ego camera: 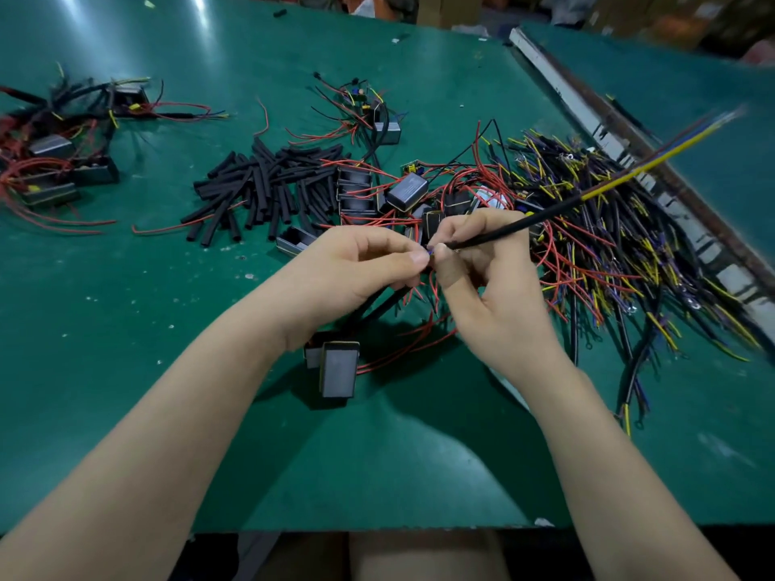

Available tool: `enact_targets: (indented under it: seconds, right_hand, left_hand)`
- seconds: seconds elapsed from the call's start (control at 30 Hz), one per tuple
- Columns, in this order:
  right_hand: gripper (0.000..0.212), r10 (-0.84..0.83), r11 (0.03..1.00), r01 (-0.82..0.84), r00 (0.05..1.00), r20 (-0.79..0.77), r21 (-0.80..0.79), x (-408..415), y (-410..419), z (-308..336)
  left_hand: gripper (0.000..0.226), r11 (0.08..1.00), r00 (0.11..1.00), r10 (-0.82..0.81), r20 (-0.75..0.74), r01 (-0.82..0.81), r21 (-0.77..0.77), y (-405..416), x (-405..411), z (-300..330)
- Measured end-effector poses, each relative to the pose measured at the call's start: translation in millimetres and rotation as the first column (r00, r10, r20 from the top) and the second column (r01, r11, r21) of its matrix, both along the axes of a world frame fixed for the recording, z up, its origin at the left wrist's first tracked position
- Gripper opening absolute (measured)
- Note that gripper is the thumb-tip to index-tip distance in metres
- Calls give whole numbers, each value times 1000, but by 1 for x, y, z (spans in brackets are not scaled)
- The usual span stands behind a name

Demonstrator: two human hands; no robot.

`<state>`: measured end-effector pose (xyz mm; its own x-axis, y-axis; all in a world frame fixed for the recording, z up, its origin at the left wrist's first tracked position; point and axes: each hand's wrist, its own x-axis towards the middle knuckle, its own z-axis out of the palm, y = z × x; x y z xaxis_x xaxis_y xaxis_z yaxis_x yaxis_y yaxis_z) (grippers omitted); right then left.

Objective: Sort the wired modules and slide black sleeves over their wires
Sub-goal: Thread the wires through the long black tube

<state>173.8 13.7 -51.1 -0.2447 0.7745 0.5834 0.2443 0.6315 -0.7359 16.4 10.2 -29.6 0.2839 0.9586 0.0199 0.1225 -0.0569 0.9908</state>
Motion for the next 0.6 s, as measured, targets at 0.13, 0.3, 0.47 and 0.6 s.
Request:
enact_targets:
  seconds: [0.13, 0.3, 0.47, 0.6]
  right_hand:
    - [41, -39, 997, 37, 999, 28, 74, 1, 1, 1]
    - [40, -22, 994, 25, 999, -28, 104, 1, 0, 1]
    - [39, -13, 999, 14, 999, -33, 38, 2, -2, 2]
    - [42, -8, 994, 10, 1000, -16, 108, 1, -2, 2]
  left_hand:
    - [20, 1000, 1000, 28, -1, -28, -11, -1, 1, 2]
    - [20, 992, 977, 33, 212, -6, -129, -1, 2, 2]
    - [17, 979, 956, 27, 291, 33, -202, -3, 1, 6]
    - [19, 968, 948, 36, 316, 45, -246, -4, 1, 8]
